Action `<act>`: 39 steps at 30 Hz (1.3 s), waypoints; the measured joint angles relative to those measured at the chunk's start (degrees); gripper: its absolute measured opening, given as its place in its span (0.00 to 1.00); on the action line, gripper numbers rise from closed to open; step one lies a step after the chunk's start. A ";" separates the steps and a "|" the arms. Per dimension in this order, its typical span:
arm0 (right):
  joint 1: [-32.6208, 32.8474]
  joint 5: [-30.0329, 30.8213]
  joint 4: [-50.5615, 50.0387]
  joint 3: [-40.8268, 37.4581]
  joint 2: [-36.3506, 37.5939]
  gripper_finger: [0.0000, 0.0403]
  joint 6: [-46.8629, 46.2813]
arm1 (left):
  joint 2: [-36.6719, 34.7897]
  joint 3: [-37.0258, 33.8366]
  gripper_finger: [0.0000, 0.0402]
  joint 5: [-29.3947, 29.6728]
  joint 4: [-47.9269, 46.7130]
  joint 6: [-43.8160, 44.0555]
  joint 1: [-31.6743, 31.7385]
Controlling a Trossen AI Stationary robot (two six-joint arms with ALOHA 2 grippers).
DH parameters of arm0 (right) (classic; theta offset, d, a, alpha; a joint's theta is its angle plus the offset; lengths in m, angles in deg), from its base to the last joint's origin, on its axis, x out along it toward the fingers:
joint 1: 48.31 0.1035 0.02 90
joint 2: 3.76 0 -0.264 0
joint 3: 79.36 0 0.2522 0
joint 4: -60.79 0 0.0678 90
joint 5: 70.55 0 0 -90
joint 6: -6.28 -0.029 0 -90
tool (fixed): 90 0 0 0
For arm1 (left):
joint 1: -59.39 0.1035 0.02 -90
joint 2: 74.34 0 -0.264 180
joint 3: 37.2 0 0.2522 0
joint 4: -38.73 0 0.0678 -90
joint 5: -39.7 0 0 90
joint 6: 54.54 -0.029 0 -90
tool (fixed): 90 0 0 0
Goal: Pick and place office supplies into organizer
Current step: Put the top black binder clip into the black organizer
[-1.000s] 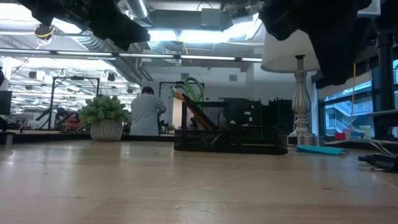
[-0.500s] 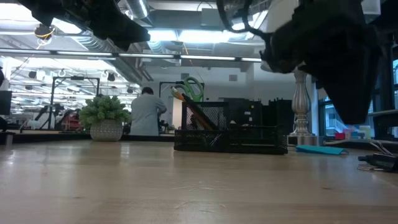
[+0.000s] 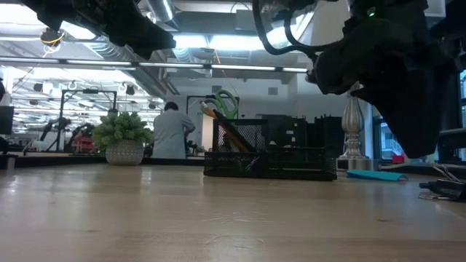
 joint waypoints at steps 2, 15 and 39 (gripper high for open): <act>0.32 -0.01 -0.46 -0.02 0.00 0.30 -0.37 | 0.00 0.00 0.20 0.00 0.00 0.01 0.00; 1.33 0.03 -0.93 -0.04 -0.81 0.30 -1.53 | 0.00 0.00 0.20 0.00 -0.07 0.00 0.00; 1.33 0.03 -1.80 -1.21 -2.95 0.30 -4.51 | 0.00 0.00 0.20 0.00 -0.22 0.00 0.02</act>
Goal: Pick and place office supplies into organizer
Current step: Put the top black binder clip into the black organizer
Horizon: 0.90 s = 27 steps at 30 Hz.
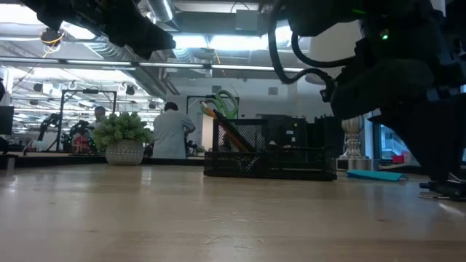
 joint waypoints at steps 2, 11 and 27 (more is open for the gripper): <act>0.00 -0.44 1.17 -0.82 0.00 0.30 0.01 | 0.00 0.00 0.20 0.00 0.00 0.00 -0.01; 0.00 -0.51 1.96 -1.06 -0.02 0.26 0.04 | 0.00 0.00 0.20 0.00 -0.90 0.00 0.01; -0.01 1.96 0.97 -1.01 0.17 0.02 3.00 | 0.00 0.00 0.20 -0.02 -1.25 0.00 -0.02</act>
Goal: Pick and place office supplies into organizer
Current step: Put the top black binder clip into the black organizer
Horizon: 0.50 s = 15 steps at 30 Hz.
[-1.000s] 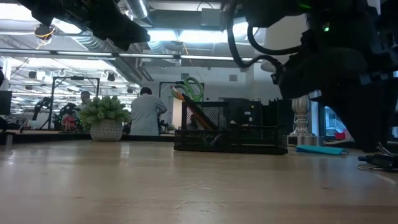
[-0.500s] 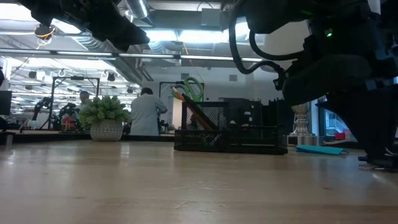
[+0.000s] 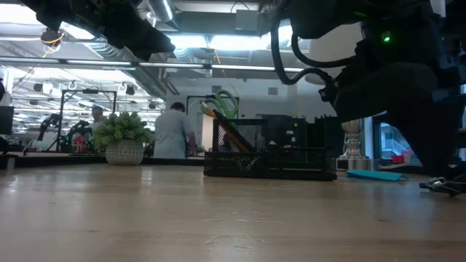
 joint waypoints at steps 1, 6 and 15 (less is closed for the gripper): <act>0.01 0.01 -0.03 0.14 0.00 0.02 0.20 | 0.00 0.00 0.20 0.02 0.00 0.00 0.00; -0.31 0.50 1.73 3.14 -0.24 0.01 3.27 | 0.00 0.00 0.20 0.02 0.01 0.01 0.02; -4.88 17.25 15.71 9.58 -0.24 0.01 14.93 | 0.00 0.00 0.20 0.01 0.10 0.02 0.01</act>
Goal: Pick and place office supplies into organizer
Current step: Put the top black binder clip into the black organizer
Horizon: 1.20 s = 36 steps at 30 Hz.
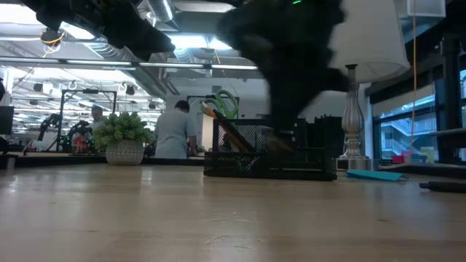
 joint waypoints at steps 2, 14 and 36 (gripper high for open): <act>-2.06 3.87 2.78 0.19 0.02 0.01 5.08 | 0.00 0.00 0.20 0.01 0.07 0.00 -0.01; -14.89 8.41 6.93 0.16 0.02 0.01 19.72 | 0.00 0.00 0.20 -0.01 0.01 0.18 -0.01; -17.27 6.80 8.40 0.12 -5.16 0.05 24.20 | 0.02 -0.04 0.20 0.21 -0.91 0.09 0.00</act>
